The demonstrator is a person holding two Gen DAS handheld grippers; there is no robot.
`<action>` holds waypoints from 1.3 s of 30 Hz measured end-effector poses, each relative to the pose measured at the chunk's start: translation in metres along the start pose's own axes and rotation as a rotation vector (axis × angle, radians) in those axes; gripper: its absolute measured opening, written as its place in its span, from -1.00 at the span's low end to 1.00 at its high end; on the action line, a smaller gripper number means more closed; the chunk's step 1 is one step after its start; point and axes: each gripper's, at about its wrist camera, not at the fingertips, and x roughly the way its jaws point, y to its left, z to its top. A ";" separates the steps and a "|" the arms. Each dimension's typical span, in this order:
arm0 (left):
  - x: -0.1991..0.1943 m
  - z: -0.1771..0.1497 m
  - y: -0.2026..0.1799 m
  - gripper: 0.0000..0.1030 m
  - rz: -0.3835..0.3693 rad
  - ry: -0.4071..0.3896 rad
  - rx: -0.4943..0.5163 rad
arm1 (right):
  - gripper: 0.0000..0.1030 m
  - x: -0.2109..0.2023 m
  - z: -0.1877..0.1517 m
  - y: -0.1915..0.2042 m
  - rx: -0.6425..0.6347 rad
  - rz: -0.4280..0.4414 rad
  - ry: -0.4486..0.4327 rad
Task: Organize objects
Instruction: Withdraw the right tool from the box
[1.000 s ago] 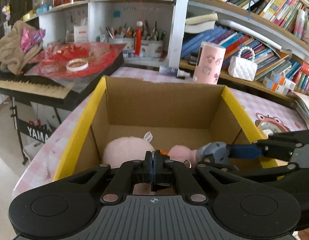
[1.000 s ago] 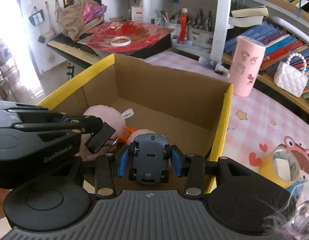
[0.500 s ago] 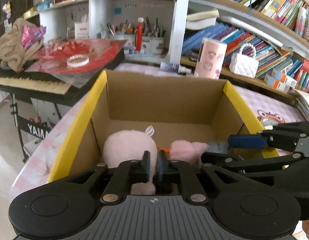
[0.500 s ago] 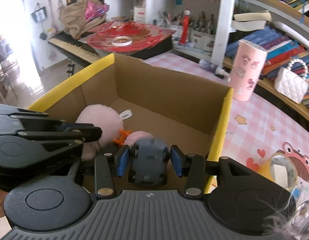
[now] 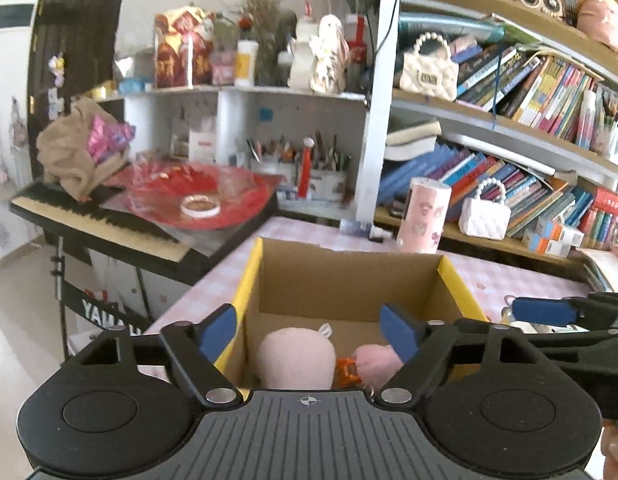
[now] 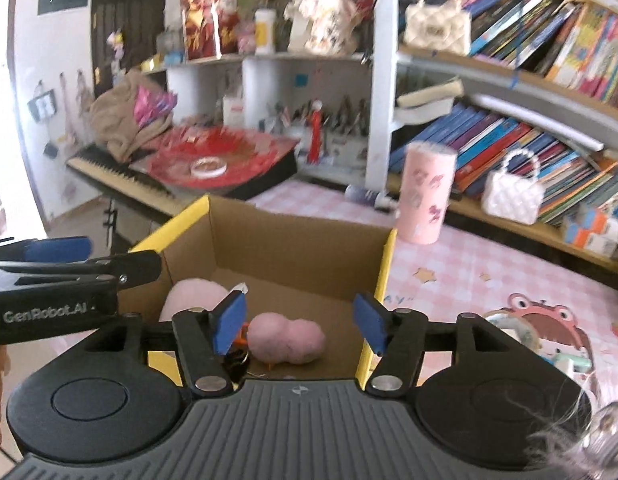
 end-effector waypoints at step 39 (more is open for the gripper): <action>-0.102 -0.104 0.010 0.87 -0.156 0.230 0.104 | 0.86 -0.135 -0.134 0.065 0.133 -0.355 0.116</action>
